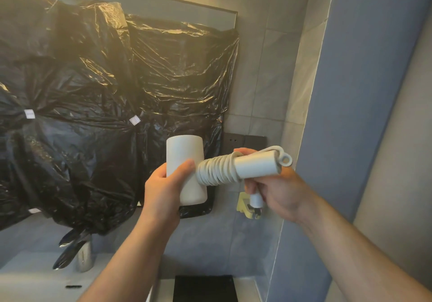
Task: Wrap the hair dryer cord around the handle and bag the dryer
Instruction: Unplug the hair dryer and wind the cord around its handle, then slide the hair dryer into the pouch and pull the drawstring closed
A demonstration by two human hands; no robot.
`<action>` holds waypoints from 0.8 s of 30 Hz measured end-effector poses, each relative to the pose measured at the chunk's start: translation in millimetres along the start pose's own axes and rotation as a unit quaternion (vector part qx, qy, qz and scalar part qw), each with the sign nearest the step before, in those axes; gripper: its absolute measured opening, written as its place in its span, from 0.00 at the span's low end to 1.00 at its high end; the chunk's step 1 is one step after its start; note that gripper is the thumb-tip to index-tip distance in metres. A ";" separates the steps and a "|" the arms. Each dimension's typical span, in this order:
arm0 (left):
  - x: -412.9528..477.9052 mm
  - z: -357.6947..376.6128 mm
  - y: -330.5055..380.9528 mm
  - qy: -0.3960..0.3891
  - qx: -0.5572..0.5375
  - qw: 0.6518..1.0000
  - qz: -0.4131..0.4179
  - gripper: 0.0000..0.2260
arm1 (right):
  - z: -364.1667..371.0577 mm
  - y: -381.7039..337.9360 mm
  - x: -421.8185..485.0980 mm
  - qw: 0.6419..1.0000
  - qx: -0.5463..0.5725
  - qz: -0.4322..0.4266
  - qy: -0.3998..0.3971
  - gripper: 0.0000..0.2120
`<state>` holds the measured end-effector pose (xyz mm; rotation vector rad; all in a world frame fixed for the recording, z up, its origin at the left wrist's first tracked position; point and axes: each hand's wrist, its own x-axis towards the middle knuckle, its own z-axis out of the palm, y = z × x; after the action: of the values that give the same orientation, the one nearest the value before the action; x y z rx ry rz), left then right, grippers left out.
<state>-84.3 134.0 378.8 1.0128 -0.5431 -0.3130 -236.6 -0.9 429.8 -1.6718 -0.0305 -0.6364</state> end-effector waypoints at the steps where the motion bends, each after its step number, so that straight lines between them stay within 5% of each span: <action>1: -2.0 -0.7 -6.6 0.008 -0.010 1.000 -0.013 0.15 | 1.6 7.8 -1.8 1.000 -0.002 0.009 -0.001 0.21; 6: -12.1 -0.4 -33.0 0.040 -0.047 0.993 -0.099 0.18 | 12.1 26.1 -9.2 0.998 -0.062 0.008 -0.010 0.19; 14: -31.3 -7.9 -80.4 -0.020 -0.016 0.971 -0.240 0.22 | 14.1 46.8 -15.5 0.998 -0.051 0.024 0.013 0.08; 18: -42.1 -11.2 -89.7 -0.096 0.043 0.970 -0.218 0.17 | 10.8 58.5 -23.0 0.994 -0.082 0.059 0.036 0.11; 24: -56.4 -11.8 -102.9 -0.078 0.127 0.978 -0.148 0.28 | 6.9 77.8 -31.2 0.984 -0.127 0.084 0.092 0.14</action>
<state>-124.2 118.4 268.9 1.3275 -0.5839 -0.6031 -231.8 -1.1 345.8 -1.8295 0.3350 -0.6848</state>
